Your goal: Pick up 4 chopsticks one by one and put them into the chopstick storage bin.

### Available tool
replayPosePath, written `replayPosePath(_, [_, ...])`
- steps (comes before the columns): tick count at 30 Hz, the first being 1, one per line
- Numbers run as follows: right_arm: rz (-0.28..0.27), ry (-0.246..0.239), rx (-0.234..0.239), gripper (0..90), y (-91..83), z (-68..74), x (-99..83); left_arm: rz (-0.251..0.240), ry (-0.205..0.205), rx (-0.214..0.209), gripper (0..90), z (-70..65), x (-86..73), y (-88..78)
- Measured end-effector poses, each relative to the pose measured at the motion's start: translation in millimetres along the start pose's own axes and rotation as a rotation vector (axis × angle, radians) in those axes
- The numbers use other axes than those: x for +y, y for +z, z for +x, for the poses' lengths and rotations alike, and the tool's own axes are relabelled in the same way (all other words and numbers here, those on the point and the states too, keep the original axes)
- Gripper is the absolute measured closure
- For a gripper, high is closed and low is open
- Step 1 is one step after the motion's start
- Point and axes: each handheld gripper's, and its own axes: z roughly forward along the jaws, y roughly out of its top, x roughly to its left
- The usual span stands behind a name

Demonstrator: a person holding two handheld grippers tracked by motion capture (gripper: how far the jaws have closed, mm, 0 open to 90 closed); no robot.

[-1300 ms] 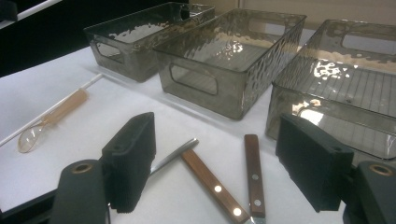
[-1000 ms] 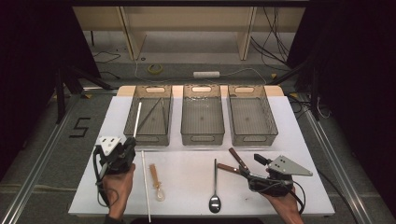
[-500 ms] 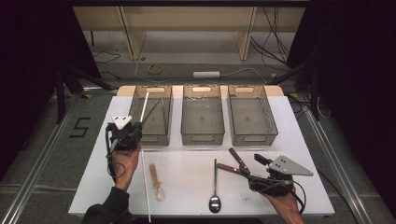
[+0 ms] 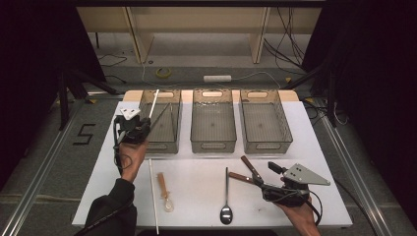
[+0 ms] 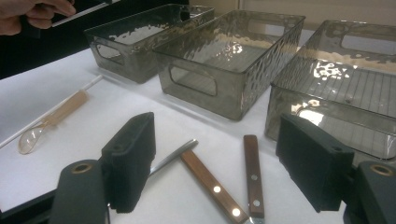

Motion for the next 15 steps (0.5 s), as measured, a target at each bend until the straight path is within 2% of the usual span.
replayPosePath(9, [0.0,0.002,0.001,29.1,0.5,-0.8,-0.3,0.023,-0.01,-0.012,84.7,6.9,10.6,19.3])
replayPosePath(15, [0.002,0.003,0.003,29.1,0.6,-0.9,-0.3,0.043,0.002,-0.01,84.7,8.3,14.3,30.0])
